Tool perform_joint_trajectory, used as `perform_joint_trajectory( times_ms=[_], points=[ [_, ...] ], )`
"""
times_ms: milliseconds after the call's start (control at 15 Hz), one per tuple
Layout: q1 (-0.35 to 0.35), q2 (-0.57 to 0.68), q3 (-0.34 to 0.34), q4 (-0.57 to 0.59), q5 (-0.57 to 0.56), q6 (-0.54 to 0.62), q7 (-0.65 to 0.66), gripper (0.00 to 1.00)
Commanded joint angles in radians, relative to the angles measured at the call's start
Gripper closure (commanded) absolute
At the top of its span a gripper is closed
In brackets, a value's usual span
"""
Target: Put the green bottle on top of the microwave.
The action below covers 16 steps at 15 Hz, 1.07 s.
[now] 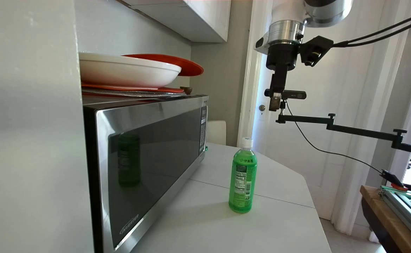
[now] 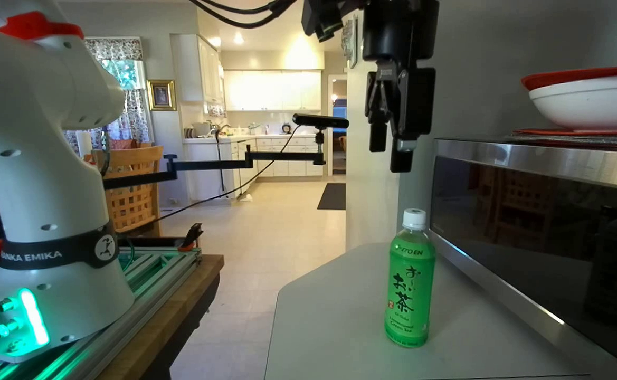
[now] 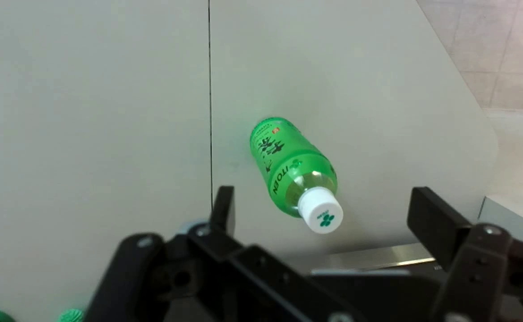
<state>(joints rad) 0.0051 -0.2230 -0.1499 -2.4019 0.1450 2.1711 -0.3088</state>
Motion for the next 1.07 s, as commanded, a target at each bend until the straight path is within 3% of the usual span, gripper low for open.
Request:
perform_joint_trajectory(
  times_ms=[0, 667, 1000],
  points=[
    [-0.009, 0.024, 0.009, -0.002, 0.018, 0.012, -0.046, 0.0],
    [-0.005, 0.059, 0.028, -0.045, 0.021, 0.103, -0.11, 0.0],
    [-0.001, 0.093, 0.028, -0.036, 0.096, 0.136, -0.133, 0.0]
  ],
)
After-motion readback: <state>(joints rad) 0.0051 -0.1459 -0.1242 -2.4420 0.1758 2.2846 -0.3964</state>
